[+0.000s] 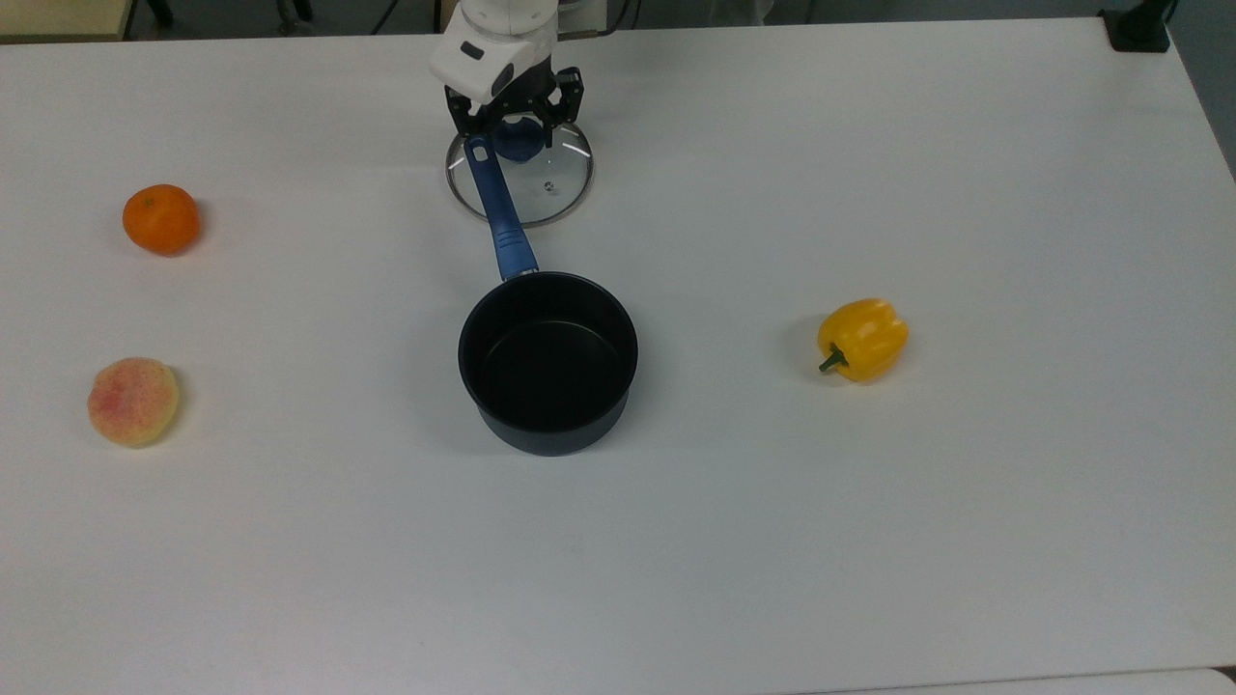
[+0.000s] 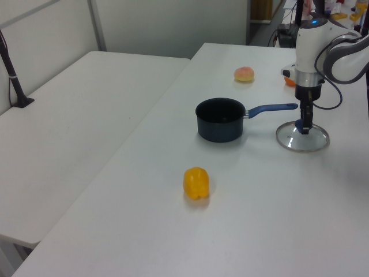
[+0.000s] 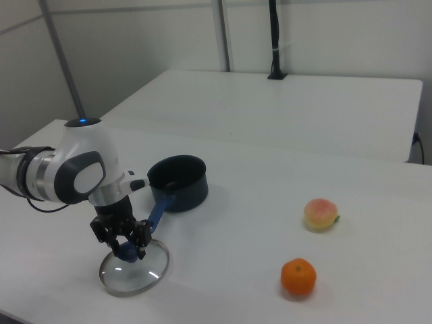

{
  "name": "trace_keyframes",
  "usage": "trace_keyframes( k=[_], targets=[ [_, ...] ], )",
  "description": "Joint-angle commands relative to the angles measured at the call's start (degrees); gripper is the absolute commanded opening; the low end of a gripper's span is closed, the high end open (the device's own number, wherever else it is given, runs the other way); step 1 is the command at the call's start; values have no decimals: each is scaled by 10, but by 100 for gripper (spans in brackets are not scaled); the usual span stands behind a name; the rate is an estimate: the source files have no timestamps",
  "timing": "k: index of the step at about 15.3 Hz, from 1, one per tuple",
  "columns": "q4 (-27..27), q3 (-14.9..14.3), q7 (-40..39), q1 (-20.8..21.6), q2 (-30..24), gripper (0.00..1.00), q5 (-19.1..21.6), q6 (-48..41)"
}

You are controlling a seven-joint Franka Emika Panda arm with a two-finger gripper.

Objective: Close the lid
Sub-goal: 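Lift the glass lid by its knob and carry it over the saucepan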

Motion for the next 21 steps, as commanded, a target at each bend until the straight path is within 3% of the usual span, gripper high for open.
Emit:
trace_keyframes(
  k=[1, 5, 8, 11, 14, 21],
  targets=[
    [17, 2, 20, 6, -37, 10, -9, -78],
    [32, 28, 22, 7, -61, 10, -8, -178],
    [84, 35, 19, 8, -61, 10, 7, -254],
    [150, 45, 23, 7, -58, 10, 54, -300],
    [218, 44, 25, 6, -50, 11, 63, -326],
    [428, 29, 58, 3, 82, 11, 84, -347]
  ],
)
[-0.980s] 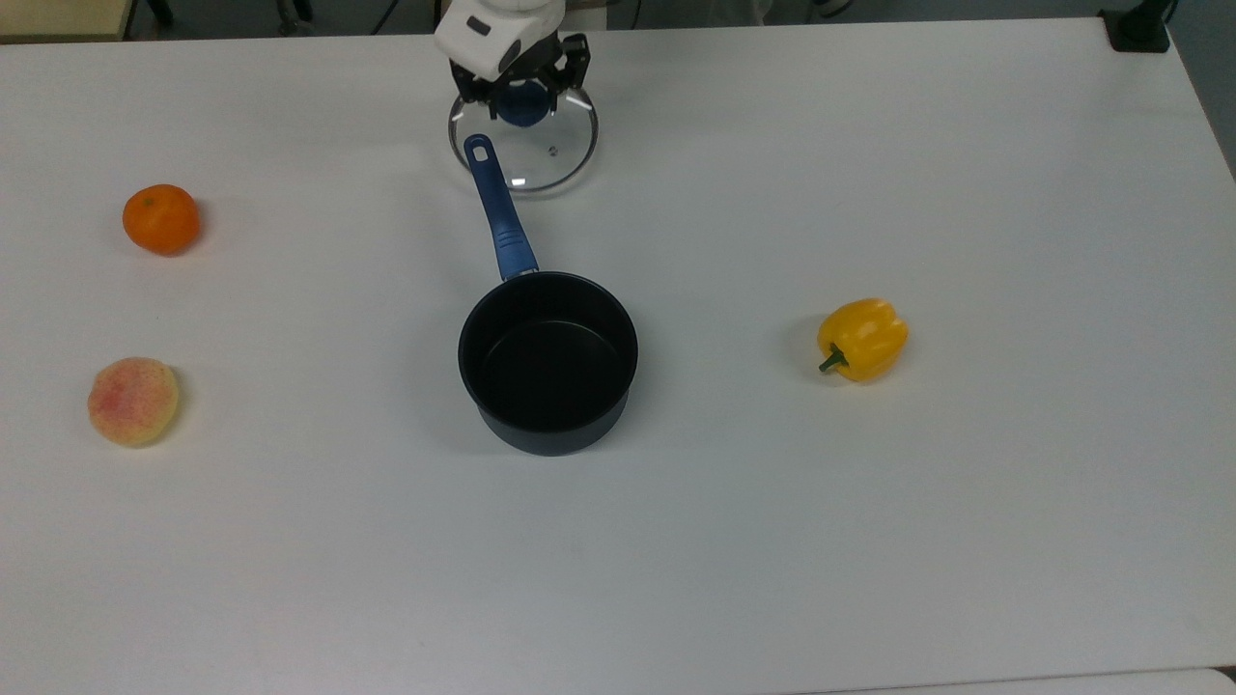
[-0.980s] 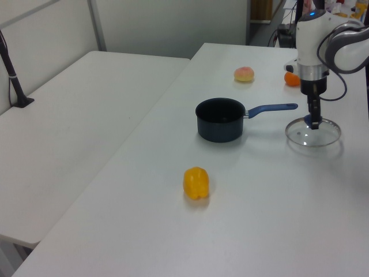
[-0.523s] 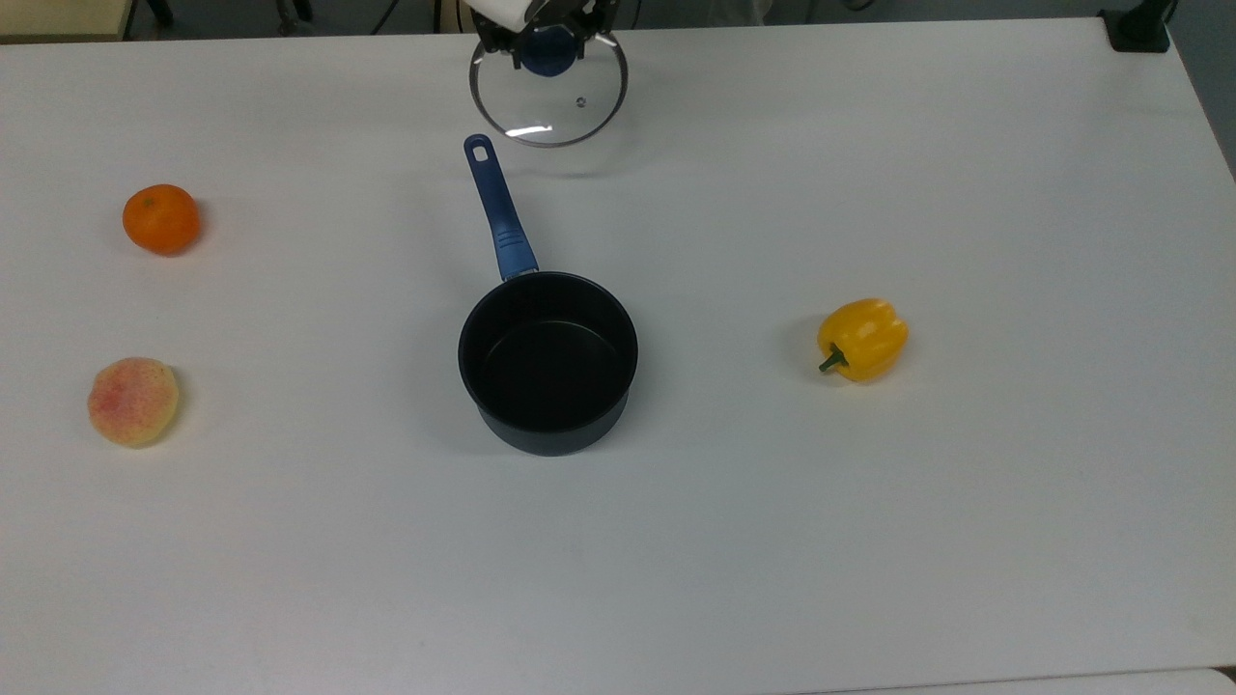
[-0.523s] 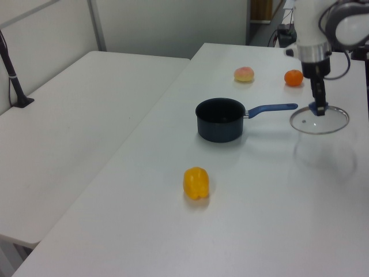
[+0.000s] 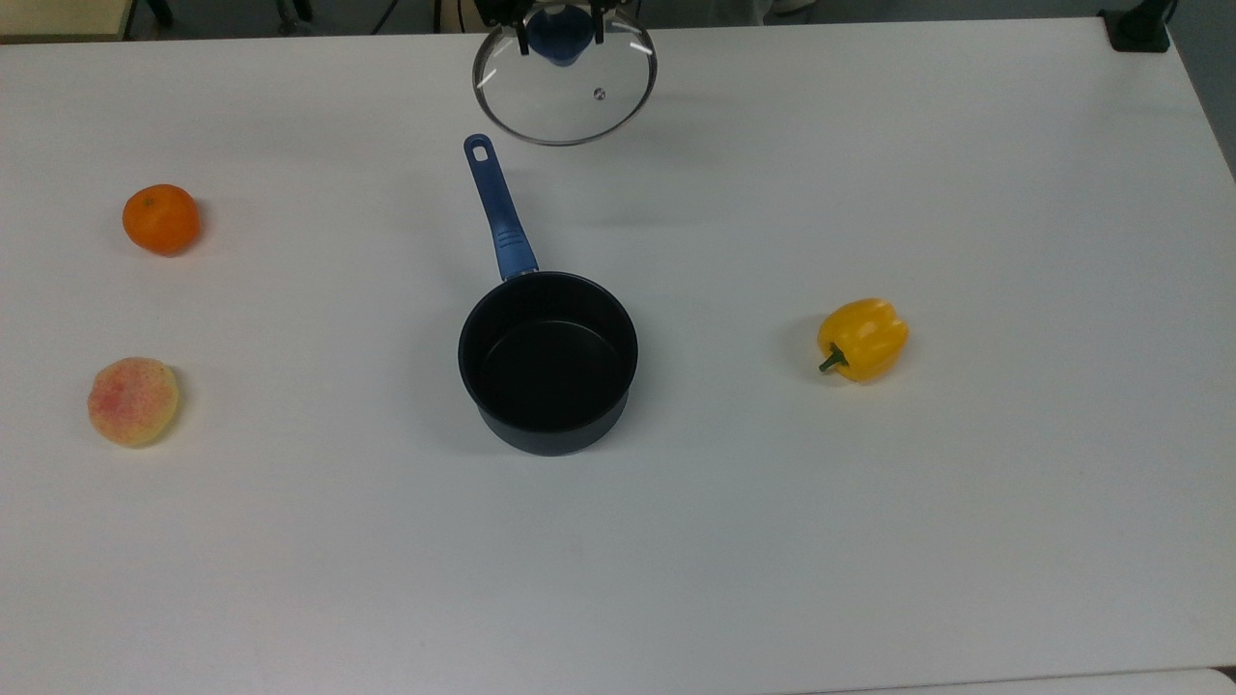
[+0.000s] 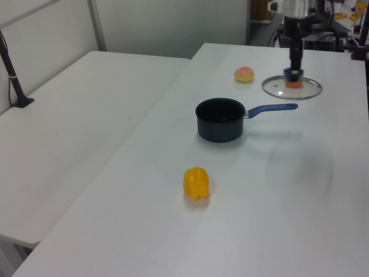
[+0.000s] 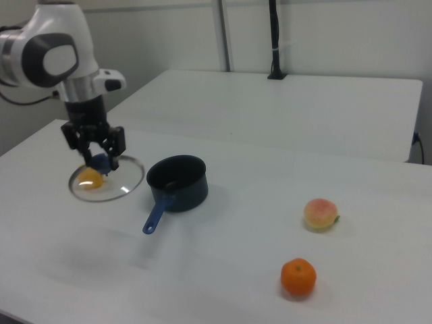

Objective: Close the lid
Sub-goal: 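Lift the glass lid by its knob and carry it over the saucepan, then lower the lid onto the saucepan rim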

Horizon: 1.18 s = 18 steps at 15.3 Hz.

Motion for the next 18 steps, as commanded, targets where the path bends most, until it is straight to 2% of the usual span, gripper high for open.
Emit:
trace_keyframes(
  k=[1, 2, 4, 7, 11, 14, 18],
  targets=[
    [178, -9, 41, 0, 137, 11, 12, -54],
    [246, -19, 42, -2, 185, 11, 11, -87],
    [317, -23, 42, -3, 245, 11, 9, -91],
    [364, -24, 42, -1, 300, 11, 3, -63],
    [393, -21, 42, 7, 352, 12, -22, -38],
    [393, -20, 42, 18, 365, 12, -38, -8],
    [393, -21, 42, 19, 383, 12, -39, 17]
  ],
)
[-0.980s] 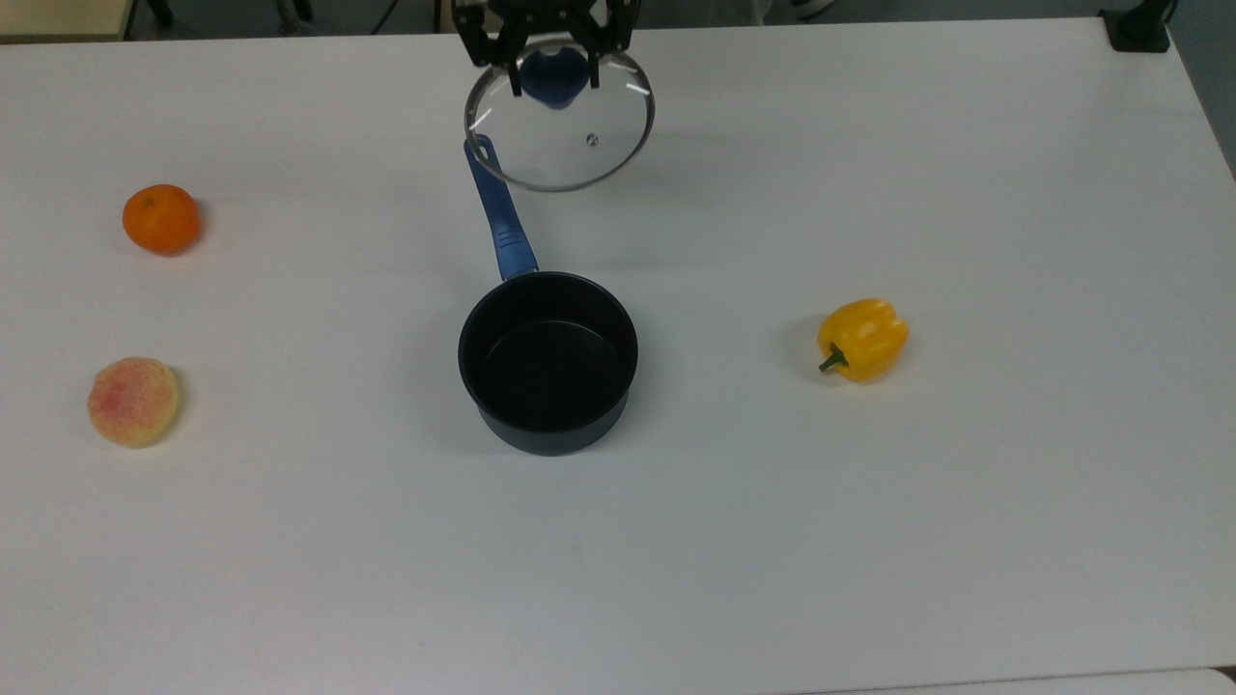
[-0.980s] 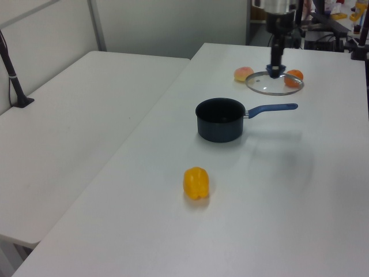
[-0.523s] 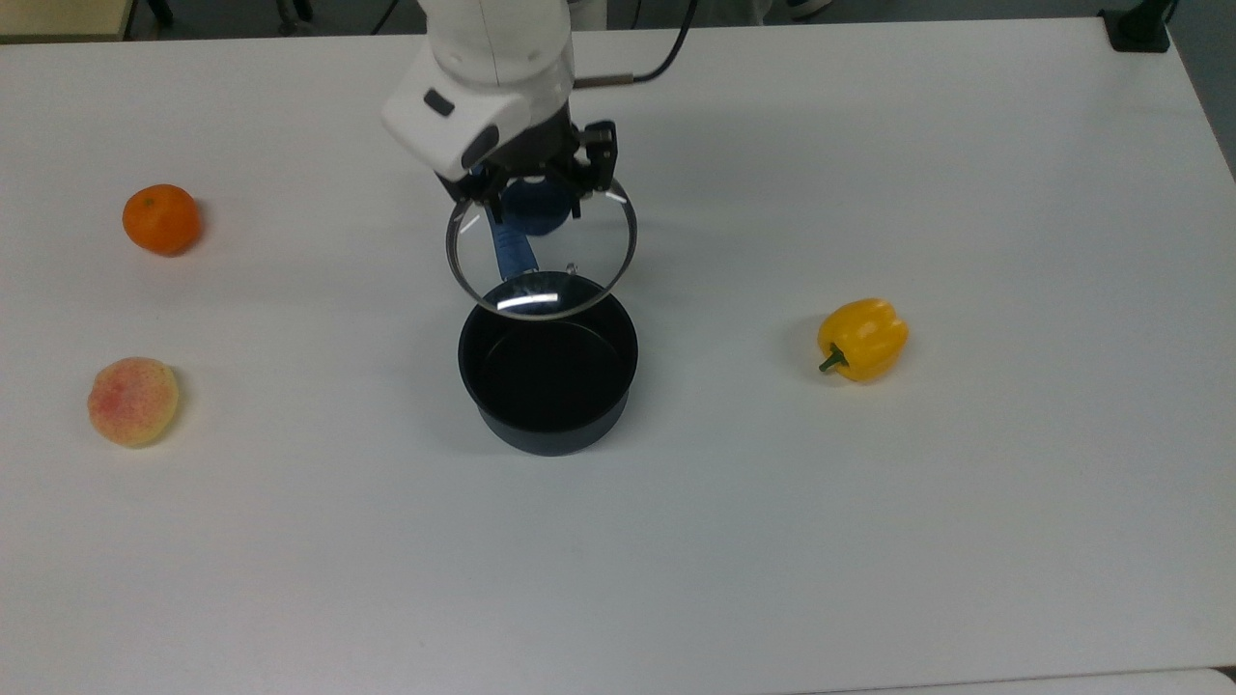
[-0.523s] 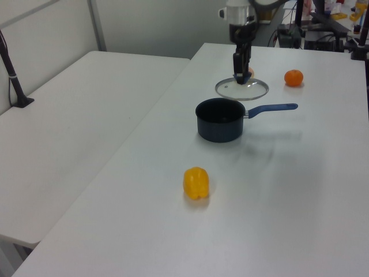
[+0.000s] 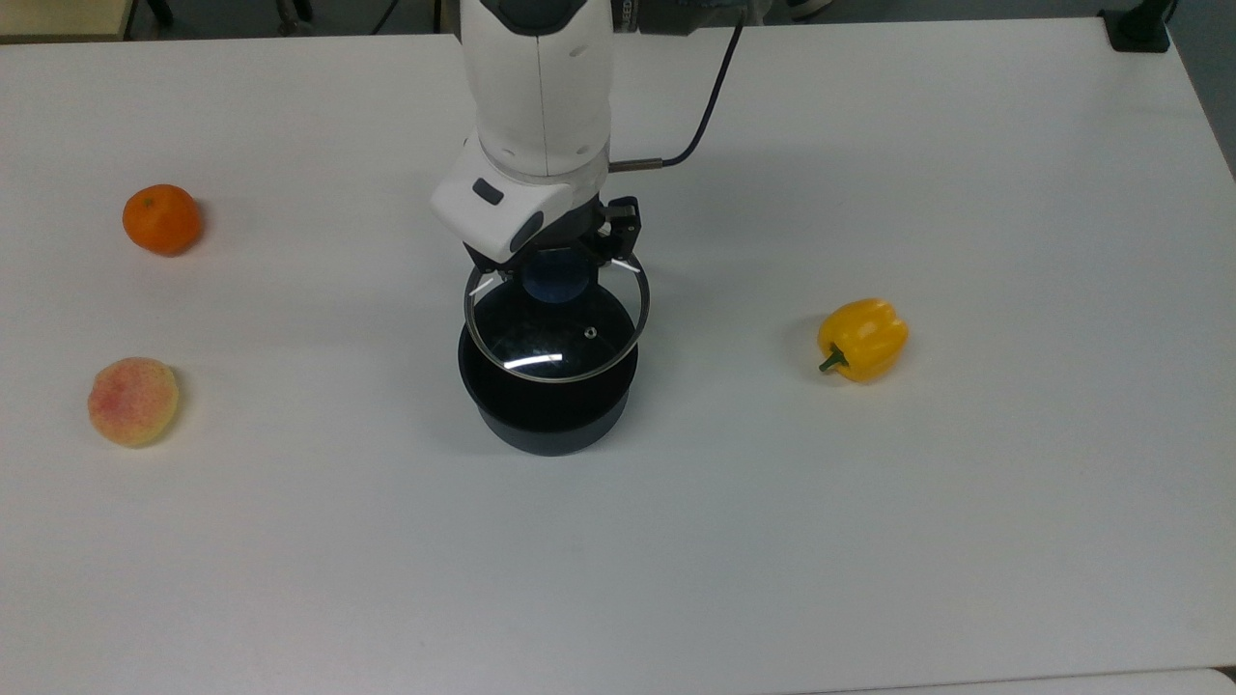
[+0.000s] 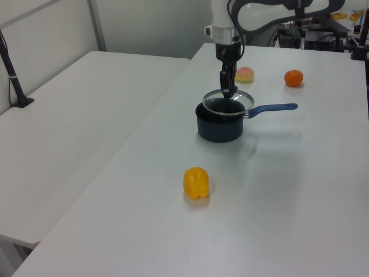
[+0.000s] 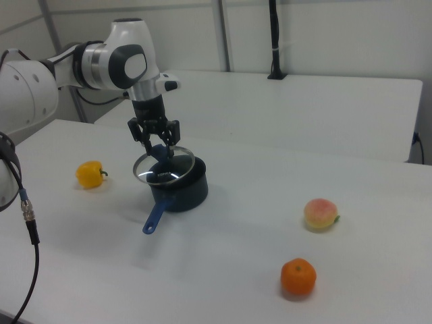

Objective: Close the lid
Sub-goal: 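Lower the lid onto the saucepan rim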

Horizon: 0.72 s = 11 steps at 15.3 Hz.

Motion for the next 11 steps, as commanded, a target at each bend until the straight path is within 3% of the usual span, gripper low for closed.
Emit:
trace_keyframes(
  k=[1, 11],
  targets=[
    [17, -3, 11, 4, 17, 12, -8, 20],
    [14, -1, 11, 15, 42, 13, -38, 60]
  ],
)
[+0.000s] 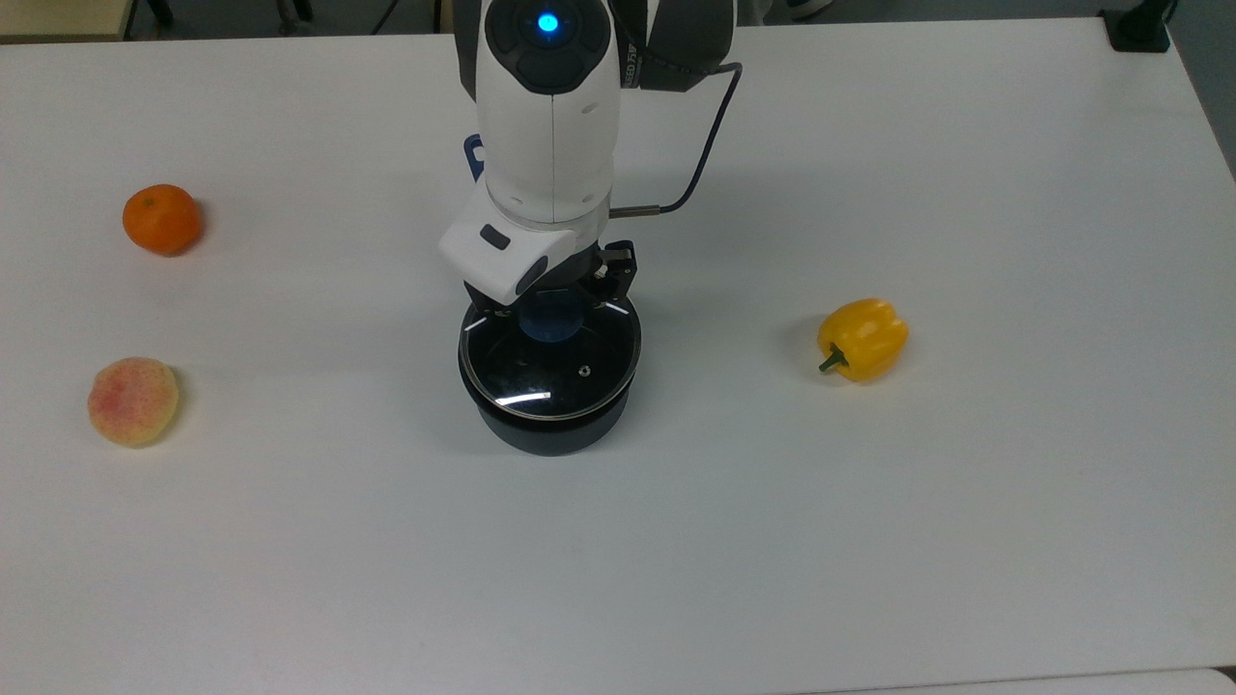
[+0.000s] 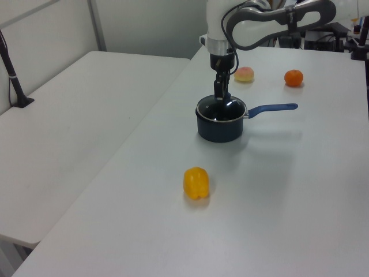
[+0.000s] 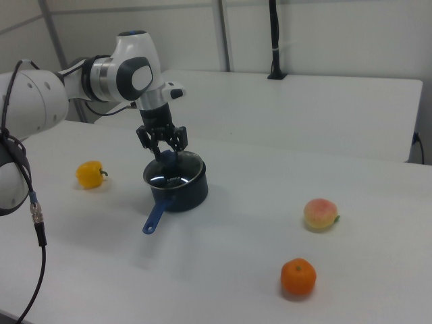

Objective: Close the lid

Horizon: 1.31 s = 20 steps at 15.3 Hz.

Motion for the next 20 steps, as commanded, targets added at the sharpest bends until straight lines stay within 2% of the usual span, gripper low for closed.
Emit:
trace_keyframes(
  k=[1, 17, 20],
  targets=[
    [11, -1, 10, 15, 15, 13, -18, 12],
    [7, -5, 11, 13, 18, 13, -20, 36],
    [6, -5, 10, 11, 13, 13, -31, 30]
  ],
)
